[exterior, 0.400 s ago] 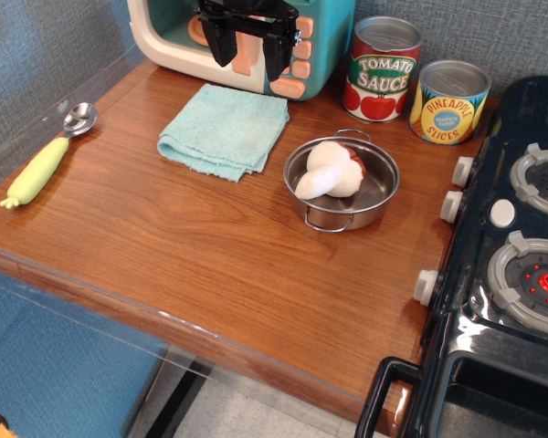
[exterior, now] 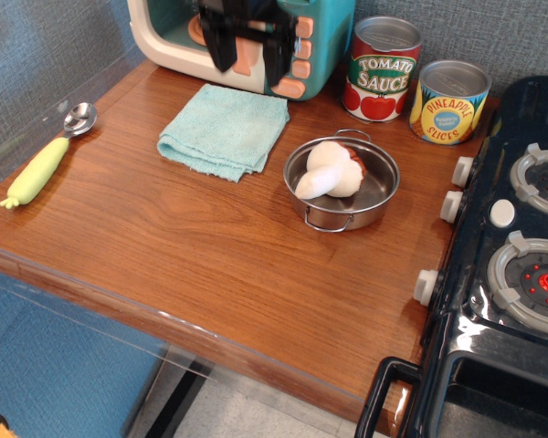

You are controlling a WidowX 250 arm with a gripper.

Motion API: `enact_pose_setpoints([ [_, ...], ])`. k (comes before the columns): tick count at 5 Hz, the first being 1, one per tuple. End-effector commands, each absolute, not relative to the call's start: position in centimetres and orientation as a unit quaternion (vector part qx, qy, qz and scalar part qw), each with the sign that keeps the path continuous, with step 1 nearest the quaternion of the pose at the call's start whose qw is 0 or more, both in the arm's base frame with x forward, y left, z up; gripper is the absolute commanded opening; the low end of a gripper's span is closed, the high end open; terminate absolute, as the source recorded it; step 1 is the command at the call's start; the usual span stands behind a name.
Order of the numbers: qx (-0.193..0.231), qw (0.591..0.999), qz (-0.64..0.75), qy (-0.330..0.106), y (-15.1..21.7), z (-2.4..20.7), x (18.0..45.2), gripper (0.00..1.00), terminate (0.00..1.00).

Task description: Pick up mushroom inside pot, move left, place on top of cloth.

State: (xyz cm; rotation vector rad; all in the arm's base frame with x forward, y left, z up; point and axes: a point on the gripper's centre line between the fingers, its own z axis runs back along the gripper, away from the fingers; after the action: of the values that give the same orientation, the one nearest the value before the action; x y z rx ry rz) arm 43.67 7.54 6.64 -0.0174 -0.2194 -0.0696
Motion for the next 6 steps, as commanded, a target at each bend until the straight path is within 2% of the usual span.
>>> enact_pose_setpoints([
  [1,0.014,0.984,-0.056,-0.166,2.0,11.7,40.9,1.00,0.00],
  [2,-0.001,0.981,-0.093,-0.172,-1.1,12.2,39.6,1.00,0.00],
  [3,-0.016,0.982,-0.100,-0.161,-3.2,11.7,39.4,1.00,0.00],
  [6,-0.025,0.993,-0.089,-0.077,-4.0,6.1,40.3,1.00,0.00],
])
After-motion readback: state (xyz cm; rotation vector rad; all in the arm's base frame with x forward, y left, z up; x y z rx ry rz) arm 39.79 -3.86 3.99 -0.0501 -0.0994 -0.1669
